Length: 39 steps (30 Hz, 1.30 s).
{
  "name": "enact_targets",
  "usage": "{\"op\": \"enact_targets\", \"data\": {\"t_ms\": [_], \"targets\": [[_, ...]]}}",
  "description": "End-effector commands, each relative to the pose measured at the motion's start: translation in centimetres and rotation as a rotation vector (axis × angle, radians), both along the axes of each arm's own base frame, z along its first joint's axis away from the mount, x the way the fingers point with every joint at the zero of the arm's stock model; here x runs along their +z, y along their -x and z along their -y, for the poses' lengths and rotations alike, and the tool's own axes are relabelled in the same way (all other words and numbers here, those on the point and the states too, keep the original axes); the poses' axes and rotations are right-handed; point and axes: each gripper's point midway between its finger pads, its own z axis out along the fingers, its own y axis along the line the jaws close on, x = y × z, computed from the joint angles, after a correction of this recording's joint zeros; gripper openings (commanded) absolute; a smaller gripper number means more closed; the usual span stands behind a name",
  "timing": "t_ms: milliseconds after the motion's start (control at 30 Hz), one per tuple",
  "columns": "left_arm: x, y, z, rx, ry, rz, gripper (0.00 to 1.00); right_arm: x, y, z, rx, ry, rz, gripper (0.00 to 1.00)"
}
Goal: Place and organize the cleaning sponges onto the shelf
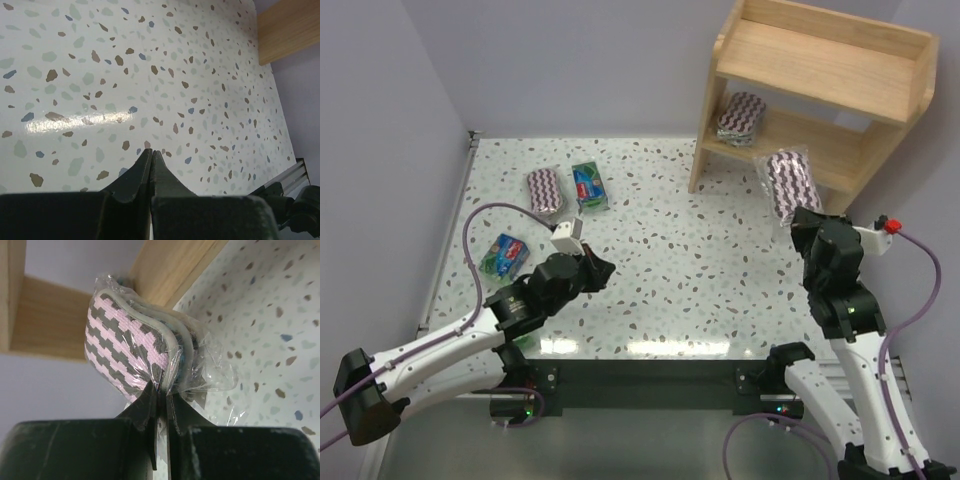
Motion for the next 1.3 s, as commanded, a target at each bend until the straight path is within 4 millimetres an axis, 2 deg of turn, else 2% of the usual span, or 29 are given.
{"op": "enact_targets", "data": {"t_ms": [0,33,133,167,267,333,367,400,467,500,533,600,633,700,733,833,867,1033,1267], "targets": [[0.6,0.0,-0.5,0.009,-0.006,0.013,0.00,1.8,0.5,5.4,-0.334,-0.012,0.059,0.00],[0.8,0.1,-0.6,0.010,0.000,0.015,0.00,1.9,0.2,6.1,-0.386,-0.014,0.074,0.00],[0.9,0.2,-0.7,0.009,0.004,0.017,0.00,2.5,-2.2,6.3,-0.423,-0.012,0.129,0.00],[1.1,0.3,-0.7,0.008,0.009,0.017,0.00,2.9,-3.5,6.1,-0.429,-0.016,0.148,0.00],[1.1,0.5,-1.0,0.009,0.015,0.010,0.00,4.1,-5.1,6.5,-0.474,-0.017,0.171,0.00],[1.2,0.8,-1.2,0.010,0.022,0.008,0.00,3.2,-6.7,6.5,-0.503,-0.018,0.139,0.00],[1.0,0.9,-1.3,0.013,0.024,0.001,0.00,4.0,-7.1,6.7,-0.526,-0.025,0.154,0.00],[1.0,1.0,-1.4,0.015,0.024,0.001,0.00,3.0,-8.3,6.5,-0.531,-0.017,0.119,0.00],[1.1,1.1,-1.7,0.021,0.033,0.001,0.00,3.7,-9.3,6.4,-0.552,-0.055,0.137,0.00],[1.1,1.2,-1.8,0.024,0.034,0.000,0.00,3.6,-9.9,6.5,-0.564,-0.058,0.137,0.00],[1.3,1.3,-2.0,0.026,0.037,0.001,0.00,2.6,-11.0,6.2,-0.570,-0.064,0.121,0.00],[1.3,1.4,-2.2,0.027,0.038,-0.001,0.00,2.9,-12.0,6.1,-0.581,-0.072,0.122,0.00],[1.3,1.5,-2.5,0.033,0.036,-0.004,0.00,1.9,-13.1,6.0,-0.585,-0.071,0.099,0.00],[1.2,1.6,-2.7,0.038,0.039,-0.005,0.00,2.0,-14.1,5.8,-0.581,-0.088,0.100,0.00],[1.2,1.8,-2.9,0.041,0.038,-0.006,0.00,1.1,-15.0,5.6,-0.578,-0.091,0.083,0.00],[1.1,1.9,-3.3,0.051,0.044,-0.006,0.00,0.4,-16.8,5.1,-0.538,-0.121,0.094,0.00],[1.2,1.9,-3.4,0.054,0.046,-0.004,0.00,-0.5,-17.5,5.2,-0.533,-0.119,0.079,0.00],[1.0,2.2,-4.1,0.069,0.041,-0.005,0.00,-2.0,-19.9,4.5,-0.464,-0.173,0.074,0.00],[1.0,2.1,-4.2,0.079,0.046,-0.008,0.00,-1.7,-21.8,2.9,-0.370,-0.234,0.089,0.00]]}}
